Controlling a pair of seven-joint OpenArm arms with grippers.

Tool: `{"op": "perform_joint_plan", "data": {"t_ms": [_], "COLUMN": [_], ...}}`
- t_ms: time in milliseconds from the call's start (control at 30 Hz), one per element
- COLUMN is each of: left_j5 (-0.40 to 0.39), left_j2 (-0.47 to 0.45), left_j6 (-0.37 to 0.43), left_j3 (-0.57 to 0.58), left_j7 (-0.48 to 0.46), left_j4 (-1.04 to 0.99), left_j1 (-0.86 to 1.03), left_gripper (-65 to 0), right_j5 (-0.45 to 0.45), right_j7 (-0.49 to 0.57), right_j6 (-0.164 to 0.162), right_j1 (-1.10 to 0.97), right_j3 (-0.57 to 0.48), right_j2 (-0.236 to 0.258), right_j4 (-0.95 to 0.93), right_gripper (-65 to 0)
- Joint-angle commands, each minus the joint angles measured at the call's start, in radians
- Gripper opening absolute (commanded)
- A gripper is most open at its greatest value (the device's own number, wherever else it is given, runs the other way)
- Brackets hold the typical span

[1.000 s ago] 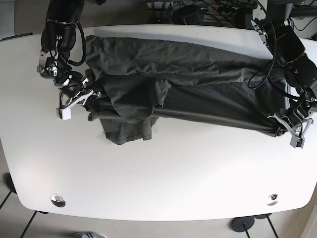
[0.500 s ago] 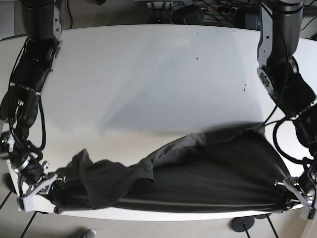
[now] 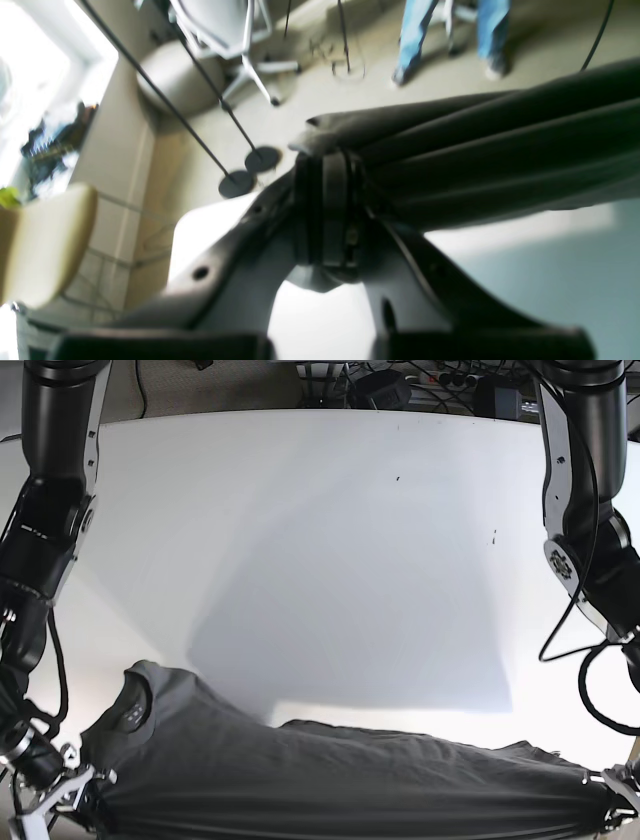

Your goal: Fold the T-shirt properly

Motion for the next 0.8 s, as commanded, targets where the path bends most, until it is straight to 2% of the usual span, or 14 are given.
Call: {"op": "perform_joint_plan", "data": {"t_ms": [33,67,167,300,400,667,800], "left_j5": [0.003,0.003,-0.014,-0.139,-0.194,-0.258,-0.278], "left_j2": [-0.018,-0.018,-0.012,-0.012,-0.012,-0.012,-0.012], "left_j6": [0.007,0.007,0.007,0.007,0.007,0.007,0.007], "left_j3": [-0.058,-0.08,-0.146,-0.227,-0.275,-0.37,-0.42], "left_j7": [-0.018,-0.018,-0.018,-0.019,-0.019,-0.019,-0.019], "left_j4": [0.08,0.116,0.191,0.257,0.274,0.36,0.357], "left_j1": [0.093,0.179,0.366,0.605,0.748,1.063,1.167], "left_gripper": [-64.4,-64.4,-64.4,-64.4,-64.6,-64.6,-64.6], "right_j5": [-0.006,0.008,0.075,0.117,0.117,0.12,0.216], "right_j7": [0.025,0.025,0.025,0.025,0.025,0.025,0.025], "right_j6": [-0.009,-0.009,-0.011,-0.011,-0.011,-0.011,-0.011], "right_j1": [-0.121,-0.219,-0.426,-0.673,-0.82,-1.107,-1.218], "right_j3": [0.069,0.094,0.154,0.224,0.239,0.239,0.239], "right_j2": [-0.002,-0.022,-0.036,-0.087,-0.12,-0.127,-0.12], "right_j4": [0.091,0.137,0.21,0.283,0.332,0.355,0.352], "right_gripper": [-63.1,-63.1,-63.1,-63.1,-63.1,-62.9,-62.9]}}
